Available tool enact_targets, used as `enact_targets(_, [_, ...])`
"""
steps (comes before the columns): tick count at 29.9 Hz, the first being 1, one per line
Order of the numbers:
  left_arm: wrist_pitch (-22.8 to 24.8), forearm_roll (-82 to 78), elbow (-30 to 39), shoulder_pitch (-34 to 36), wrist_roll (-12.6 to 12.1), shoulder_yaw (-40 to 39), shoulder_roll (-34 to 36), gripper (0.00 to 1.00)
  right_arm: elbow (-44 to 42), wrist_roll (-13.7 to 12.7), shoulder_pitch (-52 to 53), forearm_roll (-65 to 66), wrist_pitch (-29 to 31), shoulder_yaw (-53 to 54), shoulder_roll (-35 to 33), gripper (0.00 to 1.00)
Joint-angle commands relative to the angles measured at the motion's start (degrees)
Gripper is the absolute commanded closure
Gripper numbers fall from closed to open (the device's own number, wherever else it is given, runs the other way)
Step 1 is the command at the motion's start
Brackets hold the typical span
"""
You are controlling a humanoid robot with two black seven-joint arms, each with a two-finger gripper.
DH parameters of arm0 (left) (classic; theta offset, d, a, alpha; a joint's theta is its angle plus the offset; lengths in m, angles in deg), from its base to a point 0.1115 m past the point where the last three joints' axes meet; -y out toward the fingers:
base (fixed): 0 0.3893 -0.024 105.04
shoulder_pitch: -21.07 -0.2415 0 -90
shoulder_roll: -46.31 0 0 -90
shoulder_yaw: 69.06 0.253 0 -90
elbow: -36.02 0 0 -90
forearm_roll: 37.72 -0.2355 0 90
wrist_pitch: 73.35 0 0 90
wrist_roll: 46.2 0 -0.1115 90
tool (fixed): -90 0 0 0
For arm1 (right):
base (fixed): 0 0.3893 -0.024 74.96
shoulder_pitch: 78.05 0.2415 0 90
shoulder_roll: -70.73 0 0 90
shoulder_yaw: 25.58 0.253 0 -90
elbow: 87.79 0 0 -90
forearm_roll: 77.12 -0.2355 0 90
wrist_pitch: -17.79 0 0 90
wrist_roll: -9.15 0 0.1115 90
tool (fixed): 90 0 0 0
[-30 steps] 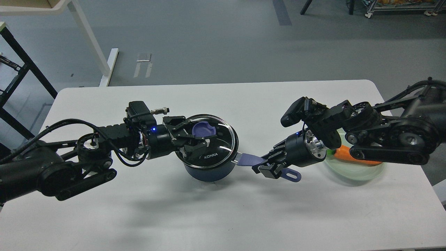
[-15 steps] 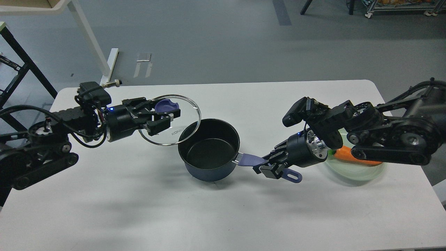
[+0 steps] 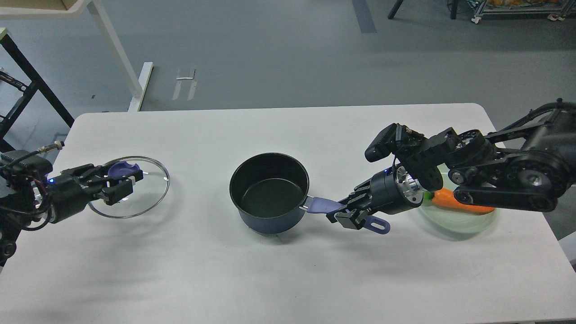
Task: Open pot lid
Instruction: 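Lower the glass lid onto the table beside the saucepan, then release the lid and handle, withdrawing both grippers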
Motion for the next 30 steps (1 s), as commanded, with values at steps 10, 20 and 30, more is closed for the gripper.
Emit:
enact_targets(10, [-1.23, 0.91, -5.10, -3.14, 0.10, 1.32, -2.94, 0.59, 0.56, 0.08, -0.06, 0.00, 0.18, 0.01, -1.42, 0.79])
enact_targets(20, [-1.32, 1.43, -6.69, -3.14, 0.10, 2.12, -4.78, 0.32, 0.74, -0.01, -0.50, 0.00, 0.18, -0.08, -1.51, 0.77])
enact_targets(30, [-0.97, 9.33, -6.69, -1.48, 0.10, 1.51, -4.79, 0.04, 0.65, -0.01, -0.59, -1.75, -0.26, 1.33, -2.65, 0.23])
